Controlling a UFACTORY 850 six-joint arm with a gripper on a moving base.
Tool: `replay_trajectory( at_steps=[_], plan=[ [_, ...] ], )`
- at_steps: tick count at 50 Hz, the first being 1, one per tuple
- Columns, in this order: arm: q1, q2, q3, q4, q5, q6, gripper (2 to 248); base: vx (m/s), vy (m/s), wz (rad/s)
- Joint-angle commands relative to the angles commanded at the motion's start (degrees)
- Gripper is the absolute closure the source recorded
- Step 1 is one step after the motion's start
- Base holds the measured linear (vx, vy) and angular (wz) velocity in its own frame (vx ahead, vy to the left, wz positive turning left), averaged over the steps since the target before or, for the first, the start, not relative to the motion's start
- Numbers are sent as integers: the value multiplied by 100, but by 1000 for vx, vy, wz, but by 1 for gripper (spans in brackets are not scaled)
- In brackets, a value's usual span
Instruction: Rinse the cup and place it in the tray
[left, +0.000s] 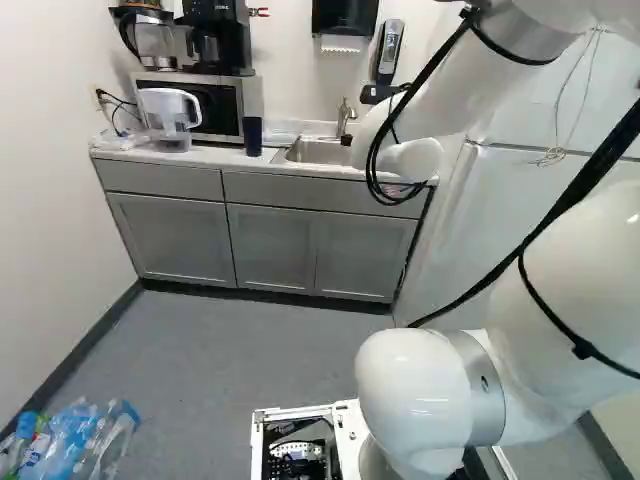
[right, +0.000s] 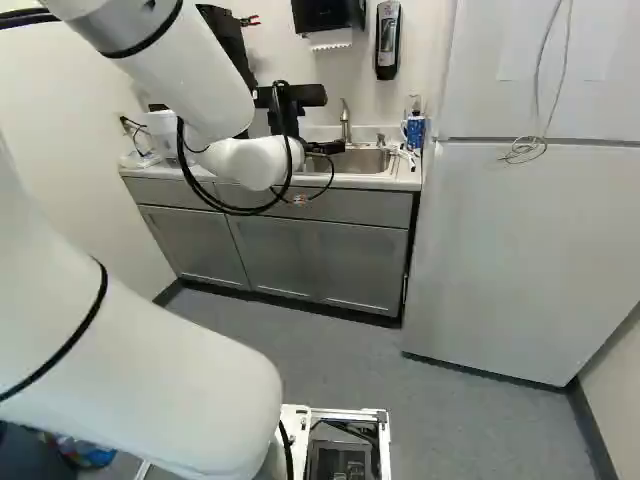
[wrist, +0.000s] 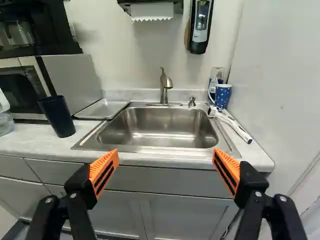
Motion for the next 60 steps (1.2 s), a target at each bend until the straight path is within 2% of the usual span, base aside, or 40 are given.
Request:
replay_trajectory(
  at_steps=[60],
  plan=[
    [45,-267,-977,0,-831,0,3,0,0,0]
  ],
)
